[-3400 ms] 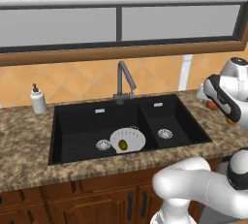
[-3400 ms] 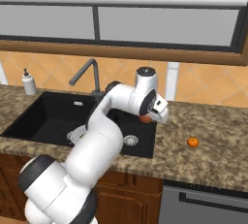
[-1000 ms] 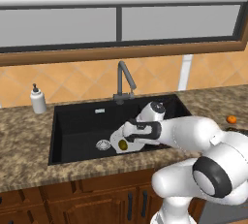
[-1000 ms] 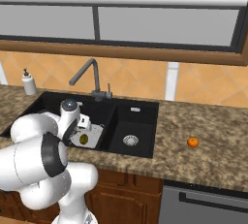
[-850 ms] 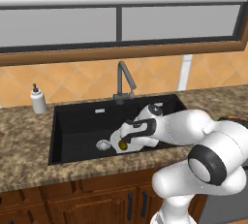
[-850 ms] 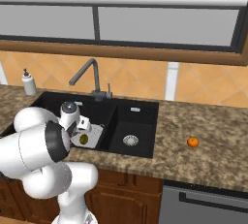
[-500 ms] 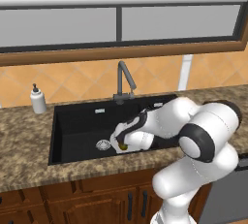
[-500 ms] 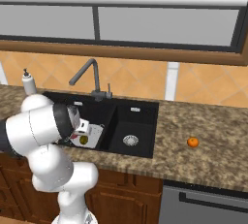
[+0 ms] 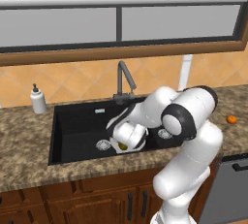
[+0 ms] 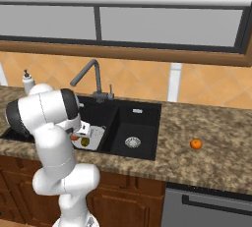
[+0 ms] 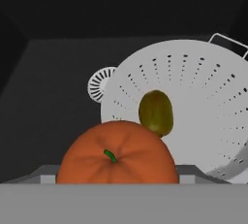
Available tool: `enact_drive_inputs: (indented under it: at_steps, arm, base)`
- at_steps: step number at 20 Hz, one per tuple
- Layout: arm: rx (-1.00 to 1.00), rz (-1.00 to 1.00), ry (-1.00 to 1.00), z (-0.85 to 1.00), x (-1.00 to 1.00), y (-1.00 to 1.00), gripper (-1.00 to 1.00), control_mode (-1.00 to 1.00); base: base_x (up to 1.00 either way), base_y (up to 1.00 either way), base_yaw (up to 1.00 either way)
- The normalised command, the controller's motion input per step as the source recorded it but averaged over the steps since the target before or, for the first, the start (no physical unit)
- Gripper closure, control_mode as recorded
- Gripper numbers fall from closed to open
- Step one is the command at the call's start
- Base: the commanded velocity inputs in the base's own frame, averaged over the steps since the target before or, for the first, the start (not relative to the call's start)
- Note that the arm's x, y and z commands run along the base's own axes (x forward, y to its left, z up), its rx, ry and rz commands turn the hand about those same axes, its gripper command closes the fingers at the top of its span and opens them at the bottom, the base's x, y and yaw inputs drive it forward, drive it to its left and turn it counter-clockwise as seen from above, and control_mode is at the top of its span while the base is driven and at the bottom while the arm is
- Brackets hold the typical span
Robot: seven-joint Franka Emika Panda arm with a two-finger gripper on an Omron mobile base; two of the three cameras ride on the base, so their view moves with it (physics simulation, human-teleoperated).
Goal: Put the colander in the sink, put the tangerine, orange, kiwi in the colander, and turn on the sink faucet and pour water over the colander.
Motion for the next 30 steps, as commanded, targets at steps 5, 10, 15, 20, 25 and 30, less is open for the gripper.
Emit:
enact_drive_inputs:
  at_steps: [5, 10, 15, 20, 25, 30]
  arm:
    - [0.00, 0.00, 0.00, -0.11, 0.08, 0.00, -1.00, -1.00]
    - [0.00, 0.00, -0.04, 0.00, 0.00, -0.05, -1.00, -1.00]
    - [0.00, 0.00, -0.13, 0.27, -0.02, -0.22, -1.00, -1.00]
    - [0.00, 0.00, -0.19, 0.90, -0.20, -0.54, -1.00, -1.00]
    - [0.00, -0.04, -0.06, 0.69, -0.08, -0.98, -1.00, -1.00]
    - [0.00, -0.08, -0.01, 1.00, 0.00, -1.00, -1.00, -1.00]
  base:
    - [0.00, 0.00, 0.00]
    - [0.00, 0.00, 0.00]
    - [0.00, 0.00, 0.00]
    - [0.00, 0.00, 0.00]
    - [0.00, 0.00, 0.00]
    - [0.00, 0.00, 0.00]
